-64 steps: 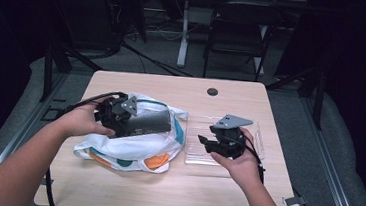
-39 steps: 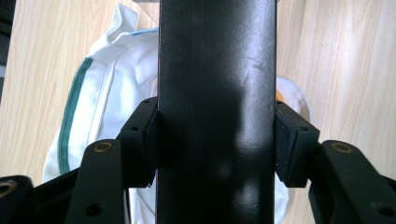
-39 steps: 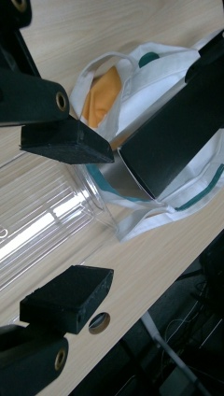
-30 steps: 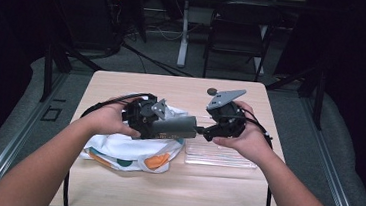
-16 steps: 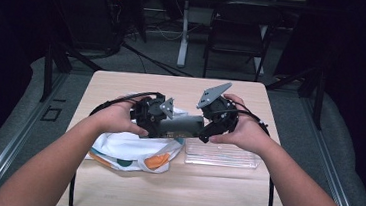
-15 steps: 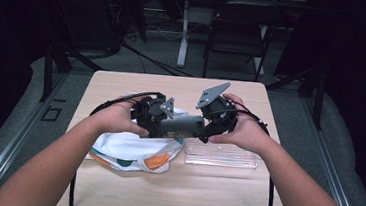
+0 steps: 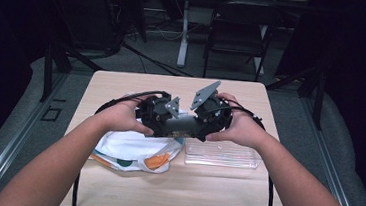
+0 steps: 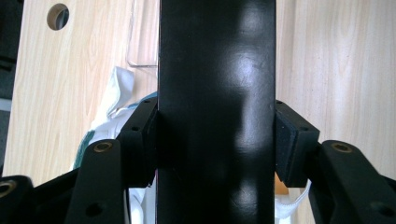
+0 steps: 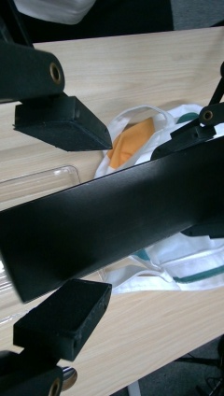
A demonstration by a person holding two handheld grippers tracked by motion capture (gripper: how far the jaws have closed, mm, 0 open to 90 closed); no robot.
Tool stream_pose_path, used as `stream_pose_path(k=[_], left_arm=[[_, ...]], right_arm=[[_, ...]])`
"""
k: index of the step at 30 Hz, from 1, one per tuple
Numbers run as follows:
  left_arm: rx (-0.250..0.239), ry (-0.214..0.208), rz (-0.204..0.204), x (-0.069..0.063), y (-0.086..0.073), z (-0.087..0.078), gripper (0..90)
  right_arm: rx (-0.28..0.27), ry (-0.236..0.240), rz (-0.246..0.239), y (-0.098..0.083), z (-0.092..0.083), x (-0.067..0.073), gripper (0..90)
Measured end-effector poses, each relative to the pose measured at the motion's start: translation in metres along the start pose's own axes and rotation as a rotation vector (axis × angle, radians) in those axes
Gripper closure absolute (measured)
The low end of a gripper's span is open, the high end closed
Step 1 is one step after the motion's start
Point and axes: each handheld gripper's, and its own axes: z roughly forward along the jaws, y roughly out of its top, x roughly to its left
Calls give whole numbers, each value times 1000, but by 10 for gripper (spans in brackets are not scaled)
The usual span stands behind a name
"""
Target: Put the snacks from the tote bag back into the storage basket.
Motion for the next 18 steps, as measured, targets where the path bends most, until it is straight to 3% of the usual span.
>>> stream_pose_path(k=[6,18], left_arm=[[-3,2,26,-3,4,-1,431],[-18,12,71,-7,7,-4,431]], right_arm=[[38,10,-36,1,8,-1,250],[67,21,-59,-1,16,-2,284]])
